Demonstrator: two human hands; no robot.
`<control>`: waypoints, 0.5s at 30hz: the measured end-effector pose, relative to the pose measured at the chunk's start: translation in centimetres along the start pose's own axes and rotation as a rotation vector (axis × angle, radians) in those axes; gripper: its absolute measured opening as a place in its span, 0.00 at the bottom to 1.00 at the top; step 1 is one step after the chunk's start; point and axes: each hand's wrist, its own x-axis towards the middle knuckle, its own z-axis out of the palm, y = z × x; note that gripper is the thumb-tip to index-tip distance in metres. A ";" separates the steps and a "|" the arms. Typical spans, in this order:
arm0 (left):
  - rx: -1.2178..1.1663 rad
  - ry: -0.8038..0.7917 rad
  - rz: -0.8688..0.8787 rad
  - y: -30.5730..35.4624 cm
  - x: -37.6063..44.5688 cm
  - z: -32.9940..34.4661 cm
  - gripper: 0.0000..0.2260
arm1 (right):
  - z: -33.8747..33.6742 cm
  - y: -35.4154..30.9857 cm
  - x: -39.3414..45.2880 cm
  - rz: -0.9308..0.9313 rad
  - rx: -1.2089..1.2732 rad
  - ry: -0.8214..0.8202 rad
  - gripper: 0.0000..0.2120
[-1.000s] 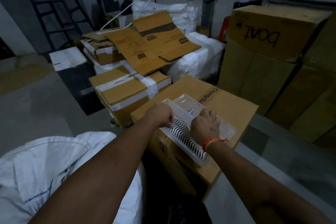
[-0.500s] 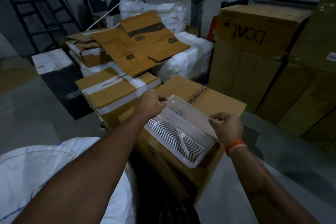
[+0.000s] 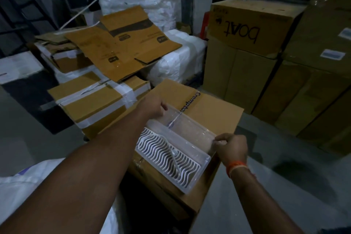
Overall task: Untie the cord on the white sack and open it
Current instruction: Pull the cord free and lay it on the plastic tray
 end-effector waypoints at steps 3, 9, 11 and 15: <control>0.051 -0.098 -0.005 0.1 0.8 1.0 0.11 | -0.5 -0.1 0.1 -0.005 -0.034 0.061 0.01; -0.043 -0.137 -0.046 0.3 2.1 1.1 0.07 | -2.1 -0.8 -0.5 0.044 -0.016 0.130 0.02; -0.088 -0.124 -0.055 0.7 2.2 1.0 0.06 | -2.4 -0.9 -0.7 0.063 0.028 0.157 0.04; -0.133 0.023 -0.066 1.3 1.8 0.3 0.07 | -3.3 -1.1 -0.5 0.128 0.286 0.189 0.08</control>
